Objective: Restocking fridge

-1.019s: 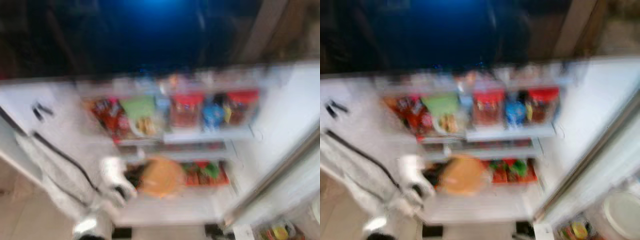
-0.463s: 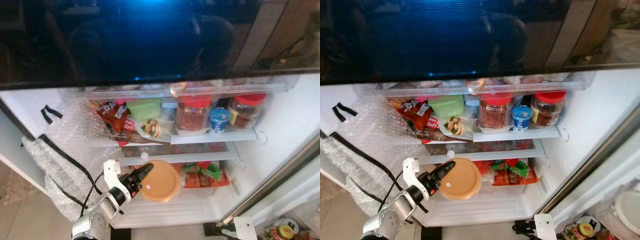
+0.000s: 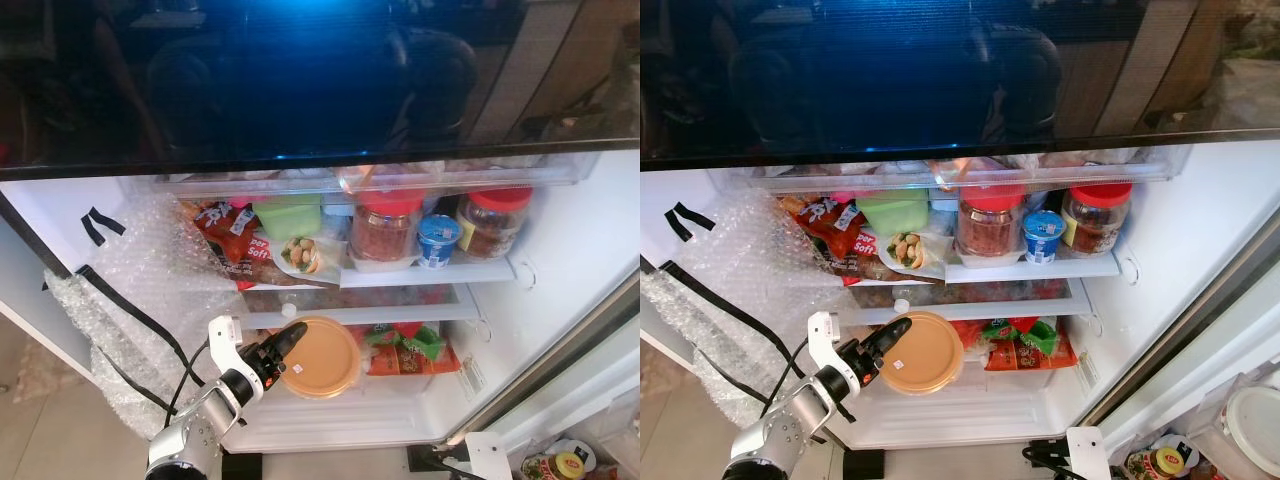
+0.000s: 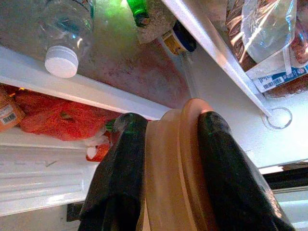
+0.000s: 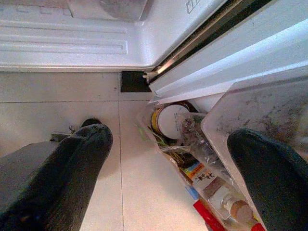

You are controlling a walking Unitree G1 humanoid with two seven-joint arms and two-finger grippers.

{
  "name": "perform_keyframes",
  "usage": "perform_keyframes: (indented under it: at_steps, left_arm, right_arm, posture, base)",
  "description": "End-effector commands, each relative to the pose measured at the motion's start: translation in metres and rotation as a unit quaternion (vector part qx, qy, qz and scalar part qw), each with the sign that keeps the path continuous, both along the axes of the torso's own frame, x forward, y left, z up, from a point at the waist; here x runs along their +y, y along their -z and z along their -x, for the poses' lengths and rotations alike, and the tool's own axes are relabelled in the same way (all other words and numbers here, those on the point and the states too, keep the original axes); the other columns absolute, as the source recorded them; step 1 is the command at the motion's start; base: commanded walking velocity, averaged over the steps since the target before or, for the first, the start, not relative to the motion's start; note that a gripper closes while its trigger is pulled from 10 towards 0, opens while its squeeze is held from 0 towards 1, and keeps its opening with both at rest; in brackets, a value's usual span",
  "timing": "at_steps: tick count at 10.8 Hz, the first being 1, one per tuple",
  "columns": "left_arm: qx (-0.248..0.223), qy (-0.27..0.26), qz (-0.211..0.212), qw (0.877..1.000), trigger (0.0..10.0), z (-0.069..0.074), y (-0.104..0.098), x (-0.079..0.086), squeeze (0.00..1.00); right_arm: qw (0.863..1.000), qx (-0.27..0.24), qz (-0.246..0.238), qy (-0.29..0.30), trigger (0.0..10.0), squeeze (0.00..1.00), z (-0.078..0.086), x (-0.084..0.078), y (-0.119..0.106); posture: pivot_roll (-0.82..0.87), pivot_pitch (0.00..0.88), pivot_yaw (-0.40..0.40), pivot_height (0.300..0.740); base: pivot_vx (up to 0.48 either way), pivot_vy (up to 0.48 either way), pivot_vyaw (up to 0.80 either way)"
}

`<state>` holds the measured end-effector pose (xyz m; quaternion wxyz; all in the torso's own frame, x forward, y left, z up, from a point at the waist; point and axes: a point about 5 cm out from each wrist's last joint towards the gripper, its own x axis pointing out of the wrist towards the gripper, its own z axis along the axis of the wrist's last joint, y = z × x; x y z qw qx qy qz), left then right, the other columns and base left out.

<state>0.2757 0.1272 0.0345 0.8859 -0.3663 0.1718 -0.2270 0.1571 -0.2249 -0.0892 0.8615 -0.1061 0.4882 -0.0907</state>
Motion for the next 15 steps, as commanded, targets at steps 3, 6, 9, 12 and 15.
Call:
perform_keyframes:
  at_steps: [3, 6, 9, 12, 15]
  left_arm:
    - [-0.004, 0.001, 0.001, 1.0, 10.0, -0.0017, 0.0003, -0.0011, 0.0]
    - [-0.005, -0.003, -0.003, 1.0, 10.0, -0.0035, 0.0002, -0.0007, 0.0]
    - [-0.006, -0.008, -0.002, 1.0, 10.0, -0.0066, -0.0006, -0.0011, 0.0]
    - [-0.006, -0.008, 0.002, 1.0, 10.0, -0.0071, -0.0006, -0.0018, 0.0]
    - [-0.007, -0.011, 0.002, 1.0, 10.0, -0.0076, 0.0002, -0.0014, 0.0]
  right_arm:
    - [1.0, -0.014, -0.009, 0.001, 10.0, 0.0, -0.0062, 0.0021, -0.0023]
    - [1.0, -0.012, -0.011, 0.0, 10.0, 0.0, -0.0045, 0.0021, -0.0016]
    - [1.0, -0.014, -0.011, 0.005, 10.0, 0.0, -0.005, 0.0009, -0.0021]
    - [1.0, -0.012, -0.01, 0.004, 10.0, 0.0, -0.0055, 0.0005, -0.0023]
    - [1.0, -0.017, -0.014, 0.0, 10.0, 0.0, -0.007, 0.0014, -0.0029]
  posture:
    - [-0.02, 0.034, 0.012, 0.668]
    - [-0.02, 0.035, 0.012, 0.668]
    - [-0.02, 0.037, 0.009, 0.668]
    - [-0.02, 0.036, 0.007, 0.668]
    - [-0.02, 0.036, 0.007, 0.651]
  base:
    - [0.0, 0.0, 0.0]
    - [0.0, 0.0, 0.0]
    - [0.0, 0.0, 0.0]
    - [0.0, 0.0, 0.0]
    - [0.0, 0.0, 0.0]
